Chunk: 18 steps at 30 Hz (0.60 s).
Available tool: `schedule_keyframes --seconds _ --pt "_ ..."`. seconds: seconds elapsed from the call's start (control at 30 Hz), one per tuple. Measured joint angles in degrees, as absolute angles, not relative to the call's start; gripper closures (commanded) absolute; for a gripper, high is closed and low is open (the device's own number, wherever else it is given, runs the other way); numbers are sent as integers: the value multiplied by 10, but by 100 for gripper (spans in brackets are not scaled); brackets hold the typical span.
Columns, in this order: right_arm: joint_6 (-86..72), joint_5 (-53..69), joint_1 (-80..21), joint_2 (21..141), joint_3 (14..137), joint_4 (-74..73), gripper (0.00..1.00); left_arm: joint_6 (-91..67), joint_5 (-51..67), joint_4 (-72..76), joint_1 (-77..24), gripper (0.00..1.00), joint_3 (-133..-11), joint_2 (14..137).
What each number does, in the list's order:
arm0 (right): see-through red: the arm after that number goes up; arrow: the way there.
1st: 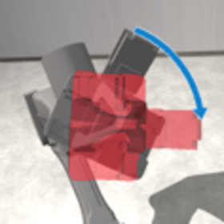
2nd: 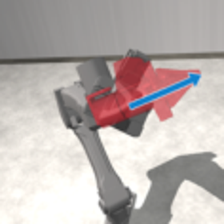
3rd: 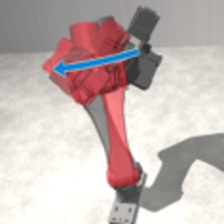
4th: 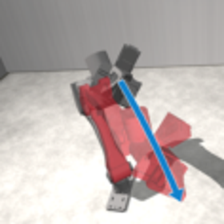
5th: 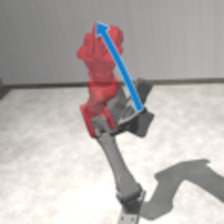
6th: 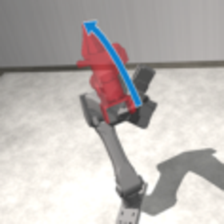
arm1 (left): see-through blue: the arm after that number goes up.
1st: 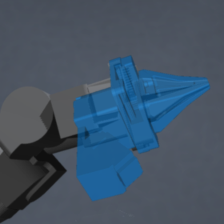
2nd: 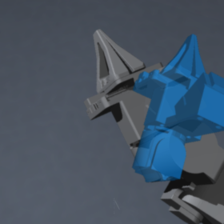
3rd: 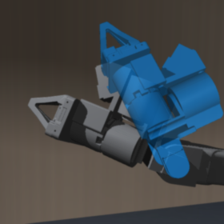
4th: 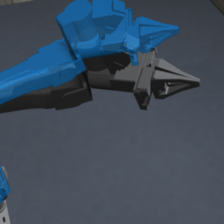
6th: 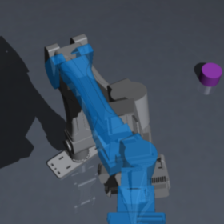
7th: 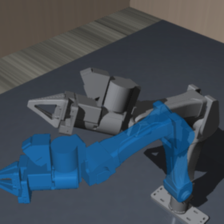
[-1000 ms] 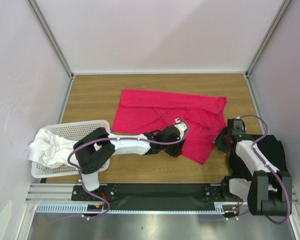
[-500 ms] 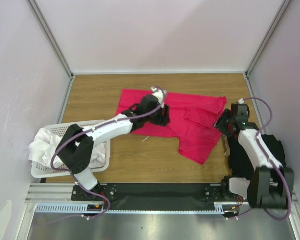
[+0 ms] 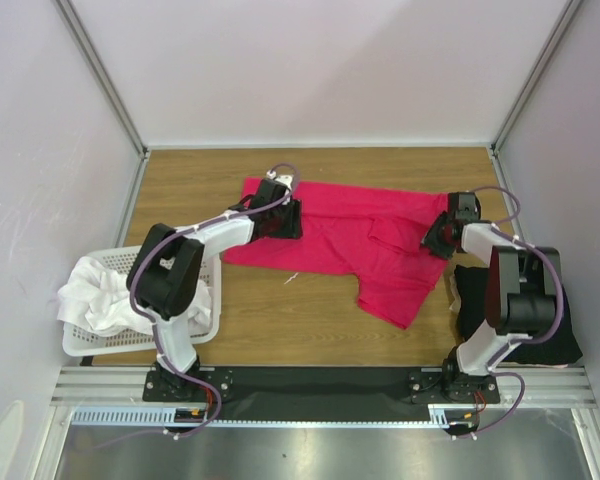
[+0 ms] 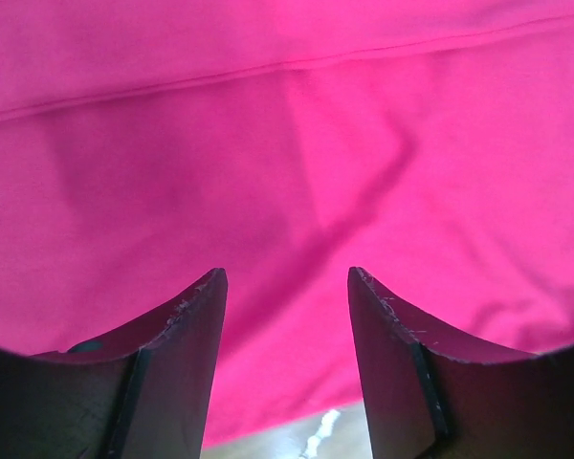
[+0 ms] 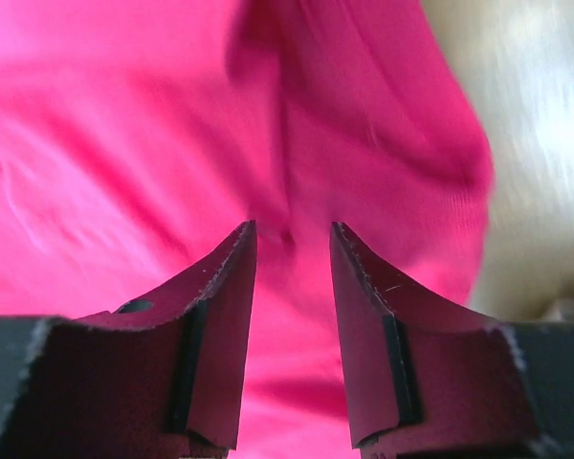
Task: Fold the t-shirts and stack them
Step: Fold the tshirt
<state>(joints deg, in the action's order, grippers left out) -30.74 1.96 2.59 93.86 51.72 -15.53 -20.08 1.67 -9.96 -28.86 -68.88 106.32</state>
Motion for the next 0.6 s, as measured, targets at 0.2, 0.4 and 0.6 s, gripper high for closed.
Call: schedule_keyframes --seconds 0.2,0.4,0.6 --pt "-299 30 37 1023 601 -146 63 -211 15 -106 -252 43 -720 1113" --pt "-293 44 46 1069 664 -164 58 -217 16 -124 -229 42 -781 1138" --pt "-274 70 54 1097 764 -254 50 -225 14 -138 -220 42 -886 1168"
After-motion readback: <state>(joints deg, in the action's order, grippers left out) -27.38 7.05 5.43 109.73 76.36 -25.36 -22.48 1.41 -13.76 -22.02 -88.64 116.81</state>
